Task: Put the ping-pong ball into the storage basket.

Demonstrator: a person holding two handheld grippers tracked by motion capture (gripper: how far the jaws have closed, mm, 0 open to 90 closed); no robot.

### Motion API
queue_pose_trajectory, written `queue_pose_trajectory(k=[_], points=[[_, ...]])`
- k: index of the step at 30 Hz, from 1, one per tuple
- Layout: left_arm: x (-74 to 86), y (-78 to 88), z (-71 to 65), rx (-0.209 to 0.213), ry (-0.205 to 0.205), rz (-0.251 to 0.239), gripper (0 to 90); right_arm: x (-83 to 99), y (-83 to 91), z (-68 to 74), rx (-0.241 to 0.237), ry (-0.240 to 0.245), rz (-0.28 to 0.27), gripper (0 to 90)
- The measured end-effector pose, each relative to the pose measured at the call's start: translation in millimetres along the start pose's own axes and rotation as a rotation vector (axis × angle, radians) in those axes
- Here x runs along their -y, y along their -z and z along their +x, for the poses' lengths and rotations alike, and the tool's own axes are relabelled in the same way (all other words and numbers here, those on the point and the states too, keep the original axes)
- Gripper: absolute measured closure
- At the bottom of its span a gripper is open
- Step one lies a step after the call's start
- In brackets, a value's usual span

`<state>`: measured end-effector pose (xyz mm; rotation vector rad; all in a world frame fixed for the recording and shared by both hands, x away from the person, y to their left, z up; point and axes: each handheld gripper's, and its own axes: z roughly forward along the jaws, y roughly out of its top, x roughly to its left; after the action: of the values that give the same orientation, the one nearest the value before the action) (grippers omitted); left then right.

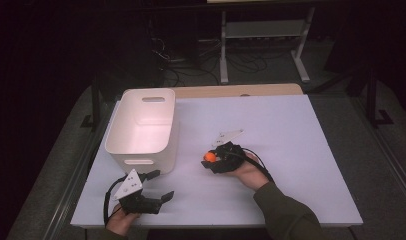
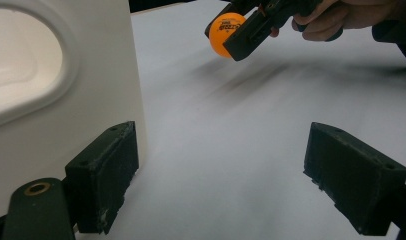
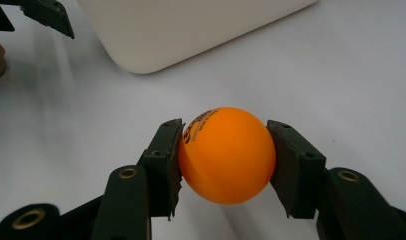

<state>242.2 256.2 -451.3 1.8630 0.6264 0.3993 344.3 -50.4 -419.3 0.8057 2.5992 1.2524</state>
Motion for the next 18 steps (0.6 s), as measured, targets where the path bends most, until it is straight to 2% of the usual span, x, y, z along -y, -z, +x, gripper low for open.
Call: queue_pose_trajectory(k=[18], points=[[0.1, 0.4, 0.0, 0.001, -0.001, -0.001, 14.1, -16.7, -13.3, 9.0, -0.027, 0.031, 0.004, 49.2]])
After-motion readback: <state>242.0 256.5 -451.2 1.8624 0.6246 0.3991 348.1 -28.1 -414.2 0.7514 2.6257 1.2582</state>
